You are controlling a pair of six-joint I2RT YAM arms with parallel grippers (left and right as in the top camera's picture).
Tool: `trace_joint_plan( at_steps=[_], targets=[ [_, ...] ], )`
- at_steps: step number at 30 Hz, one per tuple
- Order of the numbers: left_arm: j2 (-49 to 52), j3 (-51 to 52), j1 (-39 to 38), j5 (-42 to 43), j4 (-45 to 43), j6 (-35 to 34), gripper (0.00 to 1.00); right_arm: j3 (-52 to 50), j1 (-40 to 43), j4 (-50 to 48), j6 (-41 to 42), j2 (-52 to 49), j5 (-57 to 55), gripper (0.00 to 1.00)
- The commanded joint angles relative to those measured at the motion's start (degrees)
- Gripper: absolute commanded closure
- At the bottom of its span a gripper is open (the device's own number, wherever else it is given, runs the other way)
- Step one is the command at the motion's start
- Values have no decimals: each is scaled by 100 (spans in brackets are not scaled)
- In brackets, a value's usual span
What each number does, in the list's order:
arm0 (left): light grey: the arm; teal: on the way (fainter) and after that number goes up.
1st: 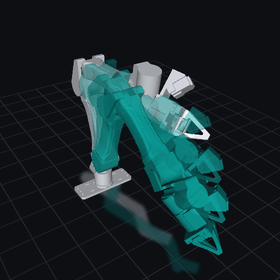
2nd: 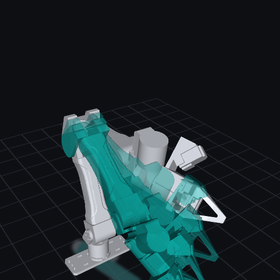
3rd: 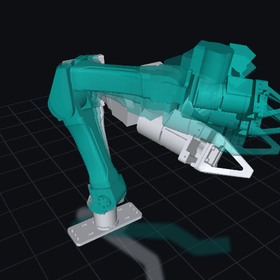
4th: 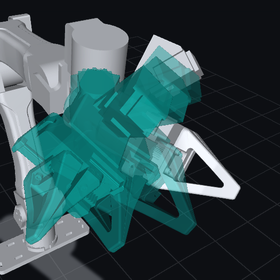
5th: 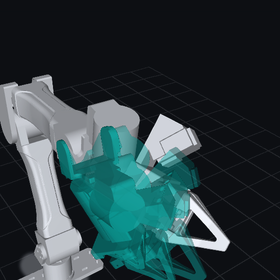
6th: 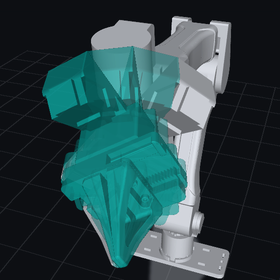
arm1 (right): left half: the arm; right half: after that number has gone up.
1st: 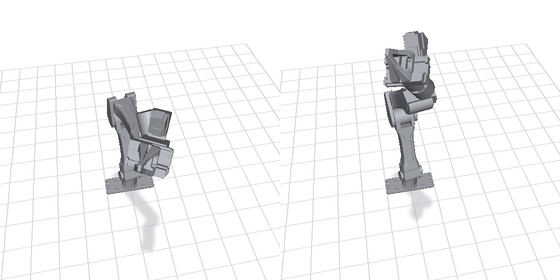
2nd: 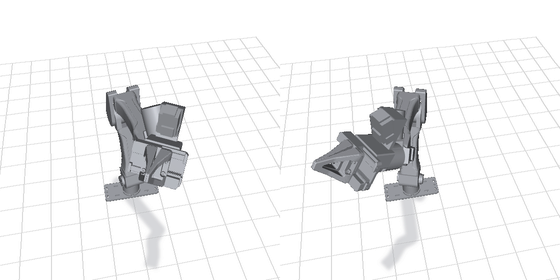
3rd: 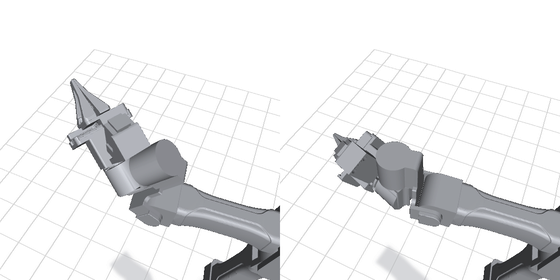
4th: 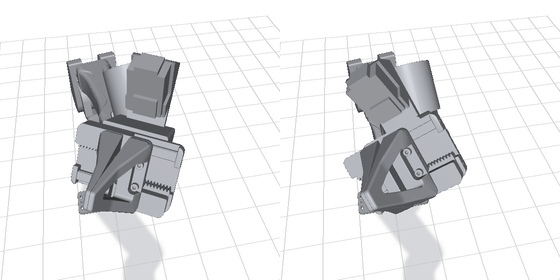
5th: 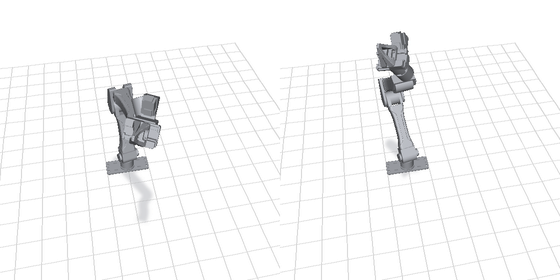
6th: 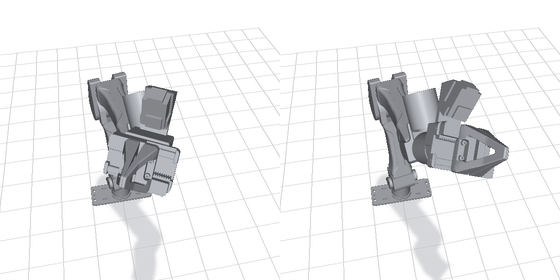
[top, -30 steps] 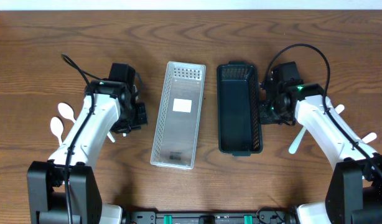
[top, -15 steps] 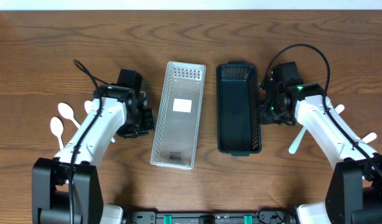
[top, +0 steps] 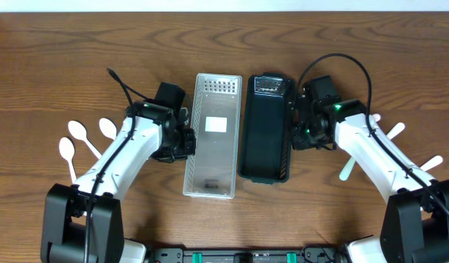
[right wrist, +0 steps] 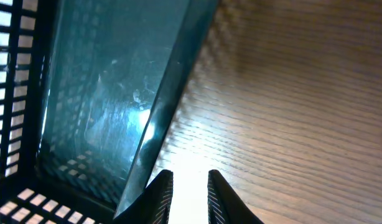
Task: Pack container
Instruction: 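Push the white basket and green basket together with both grippers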
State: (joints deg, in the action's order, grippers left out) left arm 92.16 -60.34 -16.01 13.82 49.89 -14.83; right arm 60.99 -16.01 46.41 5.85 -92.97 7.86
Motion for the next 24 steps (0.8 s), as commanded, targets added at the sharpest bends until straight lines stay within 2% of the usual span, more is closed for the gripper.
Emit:
trace_joint_plan(
  at_steps=[1,7,18,24],
  targets=[
    [44,35,-44,81,13,-57,94,81,-85,-15,-57,-44,57,78],
    [44,35,-48,365,-79,-55,94,81,-90,-20,-57,-44,55,78],
    [44,35,-46,369,-170,-50,94,81,-90,-107,-170,-44,55,75],
    [42,33,-35,304,-529,-42,94,94,-90,-278,-278,-35,-144,73]
  ],
)
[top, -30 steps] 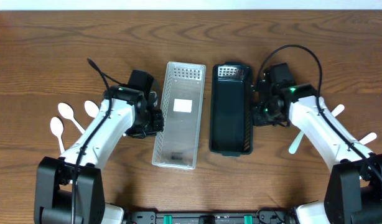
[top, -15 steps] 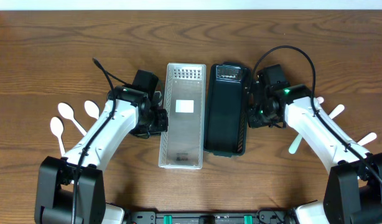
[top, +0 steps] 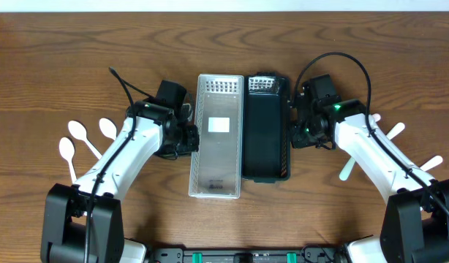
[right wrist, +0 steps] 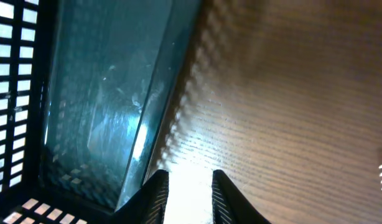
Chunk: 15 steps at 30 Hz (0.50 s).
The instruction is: Pack container
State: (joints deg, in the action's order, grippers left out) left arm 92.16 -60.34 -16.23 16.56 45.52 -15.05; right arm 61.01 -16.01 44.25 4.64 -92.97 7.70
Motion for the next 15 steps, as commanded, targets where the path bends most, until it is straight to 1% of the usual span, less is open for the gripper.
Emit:
trace_joint_plan(
  at_steps=[1,5,7,10,13,15],
  targets=[
    [42,24,-7,-37,-122,-9,94,114,-87,-74,-157,-33,-216,73],
    [15,-133,44,-627,-83,-11,94,409,-87,31,-157,-26,-551,73],
    [-52,-225,114,-796,-83,-11,94,627,-90,142,-155,-26,-579,74],
    [-195,-330,245,-846,-74,-15,94,1029,-103,468,-153,-26,-573,80],
    [-455,-345,365,-844,22,-35,94,1346,-173,728,-160,-26,-577,81],
    [-658,-345,367,-841,251,-33,94,1443,-232,828,-160,-26,-570,82]
  ],
)
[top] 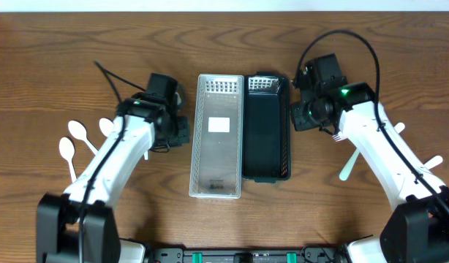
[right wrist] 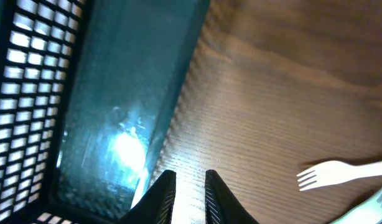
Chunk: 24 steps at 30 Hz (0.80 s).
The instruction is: Pack container
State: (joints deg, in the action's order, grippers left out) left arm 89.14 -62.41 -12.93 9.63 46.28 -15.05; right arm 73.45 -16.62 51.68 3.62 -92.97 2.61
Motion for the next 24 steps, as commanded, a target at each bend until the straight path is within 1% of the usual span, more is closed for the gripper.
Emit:
trace_joint_plan(
  at_steps=[1,3,6,8,10,13,15,18,24],
  targets=[
    [-496,-138,24,-136,400,-33,94,203,-221,109,-76,-26,-48,84],
    [-780,-138,-20,-127,957,-50,94,203,-321,181,-138,-26,46,83],
    [-1261,-138,-81,-107,1779,-293,94,201,-461,225,-160,-26,83,83],
    [-1613,-138,-122,68,2216,-308,94,201,-529,166,-160,-26,83,83],
    [-1974,-138,-168,470,2555,-306,94,201,-553,105,-162,-26,79,82],
    [-2323,-138,-293,1043,2914,-306,94,201,-553,61,-160,-26,79,80],
    [-2435,-136,-452,1244,3174,-306,94,201,-553,46,-157,-26,79,80],
    [-2437,-133,-813,1307,3469,-232,94,201,-553,-9,-157,-26,61,80],
    [-2286,-81,-1714,1307,3460,181,94,201,-553,-111,-160,-26,55,78]
  ],
)
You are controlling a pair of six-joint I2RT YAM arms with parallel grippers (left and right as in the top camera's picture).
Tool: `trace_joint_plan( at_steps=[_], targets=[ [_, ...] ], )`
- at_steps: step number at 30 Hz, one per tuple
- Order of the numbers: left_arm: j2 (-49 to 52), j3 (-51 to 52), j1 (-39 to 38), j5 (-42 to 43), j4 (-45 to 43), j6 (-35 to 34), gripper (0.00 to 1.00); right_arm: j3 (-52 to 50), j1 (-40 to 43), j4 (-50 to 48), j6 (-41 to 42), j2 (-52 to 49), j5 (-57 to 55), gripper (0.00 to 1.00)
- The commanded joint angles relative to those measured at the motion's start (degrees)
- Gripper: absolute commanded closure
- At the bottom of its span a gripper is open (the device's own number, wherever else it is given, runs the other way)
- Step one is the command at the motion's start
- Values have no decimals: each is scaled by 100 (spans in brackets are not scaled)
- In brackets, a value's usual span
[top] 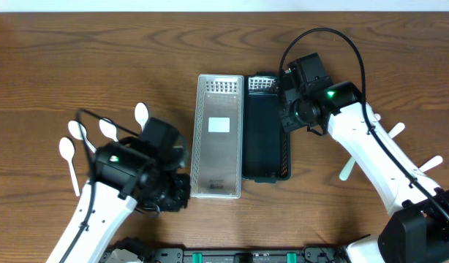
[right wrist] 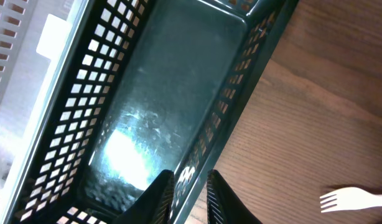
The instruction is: Pack container
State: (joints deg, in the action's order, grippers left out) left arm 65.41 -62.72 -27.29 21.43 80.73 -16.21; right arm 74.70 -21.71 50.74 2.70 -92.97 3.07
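A white slotted basket (top: 217, 135) and a black slotted basket (top: 265, 128) lie side by side, touching, at the table's centre; both are empty. My right gripper (top: 289, 111) (right wrist: 190, 185) hovers over the black basket's (right wrist: 166, 99) right wall near its far end. Its fingers (right wrist: 163, 190) are nearly together, and the wall shows through the thin gap. My left gripper (top: 173, 196) sits low near the white basket's near-left corner; its jaws are hidden under the arm. White spoons (top: 107, 128) lie to the left and white forks (top: 349, 168) to the right.
A fork (right wrist: 356, 199) lies on the bare wood just right of the black basket. The left arm's body covers the table's near-left part, beside the spoons. More forks (top: 433, 162) lie under the right arm.
My left arm has drawn back from the white basket's far-left side to its near-left corner, uncovering another spoon. My right gripper moved from the table beside the black basket to above its right wall.
At first the two baskets lay skewed and apart, with a gripper against each outer side. Then they stood straight and touching. After that both grippers were off the baskets. Now the left arm is back and the right is over the black basket.
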Motion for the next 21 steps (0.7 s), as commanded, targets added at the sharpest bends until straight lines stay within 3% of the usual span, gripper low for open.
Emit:
trace_joint_plan(
  at_steps=[1,9,21],
  targets=[
    [131,-50,-407,127,11,372,94,76,-44,-15,-68,-26,9,79],
    [468,223,-1060,129,-190,892,94,76,-33,55,-68,-26,-7,78],
    [1113,944,-1117,127,-1429,1255,94,76,-26,94,-68,-26,-28,78]
  ],
)
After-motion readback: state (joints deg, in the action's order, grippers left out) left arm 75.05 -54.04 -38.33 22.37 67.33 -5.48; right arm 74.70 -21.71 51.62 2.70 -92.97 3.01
